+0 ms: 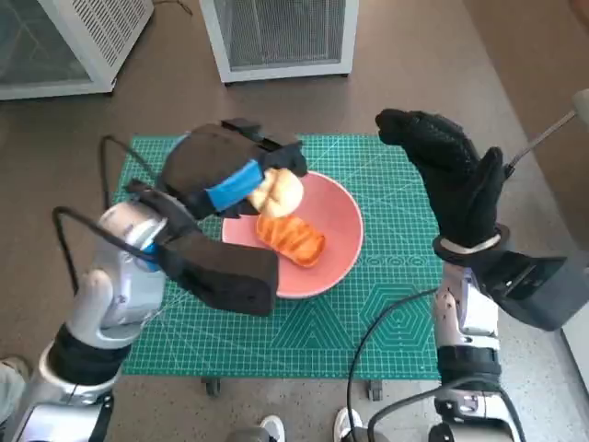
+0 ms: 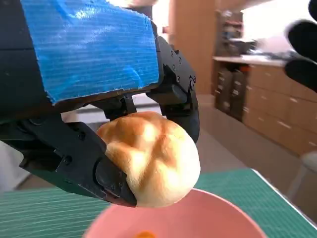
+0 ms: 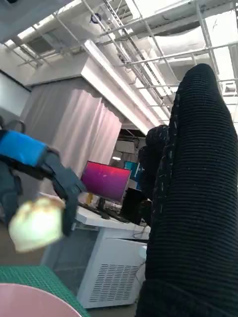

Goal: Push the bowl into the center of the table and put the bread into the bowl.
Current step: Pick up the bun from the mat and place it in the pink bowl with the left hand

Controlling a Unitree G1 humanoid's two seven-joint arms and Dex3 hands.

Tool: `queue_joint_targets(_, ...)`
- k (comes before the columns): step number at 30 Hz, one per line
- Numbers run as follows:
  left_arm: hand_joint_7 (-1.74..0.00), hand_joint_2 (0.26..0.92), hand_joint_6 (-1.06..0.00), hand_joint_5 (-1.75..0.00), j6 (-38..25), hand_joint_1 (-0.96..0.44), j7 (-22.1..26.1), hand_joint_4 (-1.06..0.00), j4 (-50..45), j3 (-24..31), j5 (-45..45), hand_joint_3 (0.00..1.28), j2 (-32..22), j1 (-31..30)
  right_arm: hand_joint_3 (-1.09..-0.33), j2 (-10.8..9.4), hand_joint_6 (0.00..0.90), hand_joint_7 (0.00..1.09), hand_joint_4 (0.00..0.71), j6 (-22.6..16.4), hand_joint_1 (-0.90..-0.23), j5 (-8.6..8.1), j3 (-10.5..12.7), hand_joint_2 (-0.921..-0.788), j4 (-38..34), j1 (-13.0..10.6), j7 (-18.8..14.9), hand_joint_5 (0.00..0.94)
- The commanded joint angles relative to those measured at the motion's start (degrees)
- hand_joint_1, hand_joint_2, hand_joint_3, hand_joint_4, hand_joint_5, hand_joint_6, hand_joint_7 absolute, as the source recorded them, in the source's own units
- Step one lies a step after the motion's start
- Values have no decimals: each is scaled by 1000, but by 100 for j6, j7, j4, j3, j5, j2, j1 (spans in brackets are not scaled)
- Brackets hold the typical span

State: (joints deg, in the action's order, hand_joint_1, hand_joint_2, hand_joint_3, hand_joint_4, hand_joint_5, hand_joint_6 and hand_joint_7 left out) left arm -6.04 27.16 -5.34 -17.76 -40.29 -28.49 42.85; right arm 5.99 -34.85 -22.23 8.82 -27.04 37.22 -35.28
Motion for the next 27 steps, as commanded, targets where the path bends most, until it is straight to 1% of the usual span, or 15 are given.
queue_joint_targets(1, -1128, 919, -649, -1076, 115, 2, -65, -786, 403, -121, -13, 17, 134, 208, -771, 34, 119, 363, 205, 74, -671, -33, 15, -921, -5, -66, -43, 0)
queue_joint_targets(8, -1163, 920, -616, -1119, 76, 2, 24, -745, 722, -204, 22, 47, 294, 242, -763, 43, 120, 364, 204, 102, -679, -61, 15, -921, 55, -102, -29, 0)
queue_joint_targets(11, -1186, 921, -540, -1216, -75, 2, 118, -700, 808, -248, -1, 104, 357, 228, -760, 42, 122, 365, 204, 106, -681, -46, 13, -921, 88, -118, -2, 0)
queue_joint_targets(12, -1247, 921, -514, -1263, -112, 1, 146, -620, 812, -256, -7, 148, 367, 219, -758, 42, 122, 365, 204, 108, -682, -43, 13, -921, 98, -123, 3, 0)
queue_joint_targets(13, -1292, 921, -493, -1299, -167, 0, 193, -565, 810, -269, -20, 180, 375, 208, -757, 43, 123, 365, 204, 107, -683, -42, 16, -921, 102, -127, 4, 0)
queue_joint_targets(14, -1172, 907, -446, -1152, -207, -19, 227, -521, 807, -278, -31, 178, 381, 202, -757, 44, 123, 365, 204, 108, -683, -41, 18, -921, 106, -130, 6, 0)
queue_joint_targets(15, -891, 901, -431, -829, -302, -47, 309, -514, 766, -283, -39, 148, 386, 182, -756, 45, 123, 365, 204, 104, -683, -38, 21, -921, 109, -135, 8, 0)
queue_joint_targets(16, -632, 901, -421, -541, -373, -92, 368, -470, 733, -285, -44, 104, 389, 166, -755, 46, 123, 365, 204, 103, -683, -36, 23, -921, 113, -139, 9, 0)
queue_joint_targets(17, -526, 903, -424, -434, -460, -108, 440, -456, 685, -286, -46, 85, 394, 146, -755, 46, 124, 365, 204, 103, -683, -36, 25, -921, 117, -143, 11, 0)
queue_joint_targets(18, -365, 905, -415, -277, -523, -148, 491, -416, 647, -287, -49, 57, 397, 131, -754, 46, 124, 365, 205, 105, -683, -37, 27, -921, 124, -147, 13, 0)
queue_joint_targets(19, -260, 907, -410, -177, -594, -173, 553, -389, 603, -293, -53, 39, 399, 117, -754, 44, 124, 365, 205, 104, -684, -34, 27, -921, 129, -150, 17, 0)
queue_joint_targets(22, -115, 905, -376, -58, -766, -249, 708, -312, 507, -310, -56, 15, 399, 94, -753, 35, 124, 364, 205, 96, -685, -27, 26, -921, 134, -159, 25, 1)
queue_joint_targets(23, -99, 904, -370, -46, -817, -261, 755, -300, 477, -310, -51, 12, 396, 86, -753, 32, 124, 364, 205, 91, -685, -22, 27, -921, 130, -160, 28, 1)
queue_joint_targets(25, -49, 904, -336, -19, -888, -323, 818, -235, 407, -296, -34, 6, 383, 61, -754, 27, 124, 363, 205, 83, -686, -13, 28, -921, 123, -161, 36, 0)
queue_joint_targets(27, -29, 903, -321, -10, -926, -348, 853, -206, 320, -249, 11, 4, 358, 21, -754, 22, 124, 363, 205, 74, -686, 2, 26, -921, 114, -161, 49, 1)
